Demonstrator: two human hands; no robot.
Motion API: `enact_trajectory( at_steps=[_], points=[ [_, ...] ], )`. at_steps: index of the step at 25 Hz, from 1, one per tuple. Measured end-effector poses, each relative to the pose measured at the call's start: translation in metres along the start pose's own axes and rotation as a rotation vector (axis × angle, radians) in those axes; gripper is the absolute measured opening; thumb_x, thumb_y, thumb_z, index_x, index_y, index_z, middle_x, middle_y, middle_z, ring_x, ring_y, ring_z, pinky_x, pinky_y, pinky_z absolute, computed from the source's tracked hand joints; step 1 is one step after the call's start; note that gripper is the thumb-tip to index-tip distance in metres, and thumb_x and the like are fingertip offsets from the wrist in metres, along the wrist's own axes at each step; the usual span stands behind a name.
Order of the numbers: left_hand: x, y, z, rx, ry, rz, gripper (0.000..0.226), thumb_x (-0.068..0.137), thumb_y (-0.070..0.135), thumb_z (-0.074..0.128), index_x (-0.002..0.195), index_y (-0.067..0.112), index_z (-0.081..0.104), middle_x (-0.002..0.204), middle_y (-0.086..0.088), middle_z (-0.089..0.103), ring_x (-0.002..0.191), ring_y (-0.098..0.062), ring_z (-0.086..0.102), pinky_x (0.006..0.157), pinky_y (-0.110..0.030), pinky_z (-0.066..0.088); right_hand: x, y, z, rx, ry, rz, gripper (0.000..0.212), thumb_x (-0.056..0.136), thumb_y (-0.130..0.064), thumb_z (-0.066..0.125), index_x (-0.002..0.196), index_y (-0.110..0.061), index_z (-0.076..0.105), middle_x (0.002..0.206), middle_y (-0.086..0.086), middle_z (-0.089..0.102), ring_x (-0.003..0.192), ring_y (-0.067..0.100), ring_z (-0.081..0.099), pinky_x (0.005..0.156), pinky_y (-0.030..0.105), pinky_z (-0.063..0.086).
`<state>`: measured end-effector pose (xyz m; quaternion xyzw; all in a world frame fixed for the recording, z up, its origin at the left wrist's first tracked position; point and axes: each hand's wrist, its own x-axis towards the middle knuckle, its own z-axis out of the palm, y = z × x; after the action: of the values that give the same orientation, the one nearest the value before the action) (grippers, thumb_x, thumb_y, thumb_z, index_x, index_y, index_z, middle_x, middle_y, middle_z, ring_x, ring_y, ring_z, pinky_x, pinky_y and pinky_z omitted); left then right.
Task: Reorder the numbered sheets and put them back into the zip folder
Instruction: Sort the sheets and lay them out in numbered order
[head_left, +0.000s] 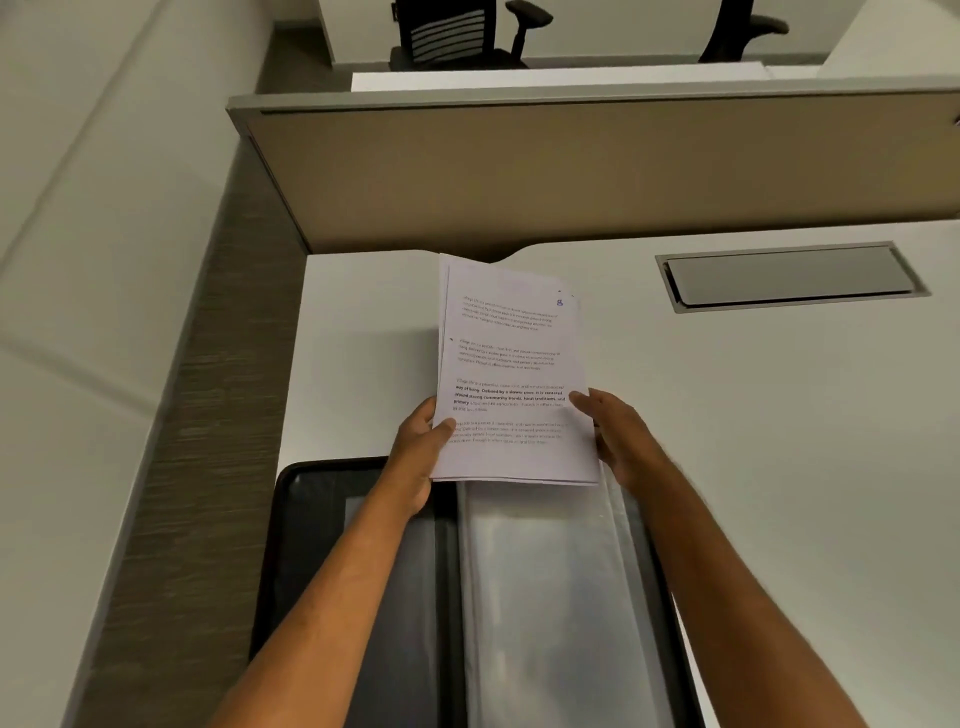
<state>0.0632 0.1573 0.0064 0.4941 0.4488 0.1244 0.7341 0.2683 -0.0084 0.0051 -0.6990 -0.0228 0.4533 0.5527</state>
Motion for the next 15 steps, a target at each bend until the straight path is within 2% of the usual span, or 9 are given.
enact_trajectory(
  at_steps=[2,5,8,10,13,15],
  points=[
    [-0.031,-0.013,-0.009,-0.050,-0.071,0.006,0.034,0.105,0.006,0.053,0.133,0.022,0.061,0.126,0.000,0.072,0.112,-0.018,0.069,0.089,-0.027,0.058,-0.022,0.002,-0.001,0.055,-0.073,-0.037,0.036,0.097,-0.026,0.073,0.131,-0.015,0.065,0.124,0.004,0.076,0.110,0.028,0.075,0.100,0.050,0.059],
    [-0.068,-0.032,-0.021,-0.090,-0.157,0.026,0.037,0.101,0.002,0.056,0.135,0.018,0.058,0.129,-0.006,0.071,0.117,-0.023,0.068,0.092,-0.034,0.058,-0.056,0.012,0.000,0.025,-0.110,-0.175,0.037,0.095,-0.017,0.074,0.130,-0.015,0.065,0.122,0.006,0.077,0.108,0.033,0.075,0.094,0.052,0.061],
    [-0.089,-0.033,-0.024,-0.082,-0.164,0.068,0.038,0.099,0.003,0.059,0.135,0.015,0.058,0.130,-0.008,0.070,0.121,-0.026,0.066,0.101,-0.041,0.055,-0.090,0.026,-0.002,-0.090,-0.096,-0.289,0.029,0.095,-0.019,0.075,0.125,-0.018,0.072,0.117,0.002,0.078,0.102,0.030,0.077,0.093,0.054,0.062],
    [-0.102,-0.026,-0.020,-0.081,-0.122,0.111,0.031,0.098,0.006,0.062,0.128,0.015,0.064,0.125,-0.007,0.073,0.118,-0.027,0.067,0.103,-0.044,0.053,-0.110,0.039,-0.003,-0.125,-0.059,-0.342,0.021,0.097,-0.014,0.073,0.117,-0.017,0.075,0.108,-0.003,0.078,0.097,0.028,0.077,0.091,0.055,0.062],
    [-0.129,-0.015,-0.010,-0.064,-0.072,0.187,0.024,0.095,0.006,0.065,0.116,0.018,0.069,0.112,-0.002,0.077,0.109,-0.022,0.071,0.098,-0.039,0.056,-0.141,0.056,-0.007,-0.144,-0.010,-0.426,0.019,0.100,-0.013,0.069,0.117,-0.018,0.076,0.106,-0.004,0.075,0.097,0.025,0.074,0.089,0.049,0.063],
    [-0.148,-0.014,-0.005,-0.048,-0.103,0.237,0.026,0.094,0.002,0.065,0.116,0.014,0.069,0.111,-0.002,0.077,0.106,-0.019,0.072,0.093,-0.035,0.059,-0.158,0.066,-0.014,-0.118,0.012,-0.472,0.023,0.096,-0.023,0.072,0.119,-0.019,0.074,0.109,-0.001,0.076,0.098,0.024,0.074,0.085,0.042,0.064]
  ],
)
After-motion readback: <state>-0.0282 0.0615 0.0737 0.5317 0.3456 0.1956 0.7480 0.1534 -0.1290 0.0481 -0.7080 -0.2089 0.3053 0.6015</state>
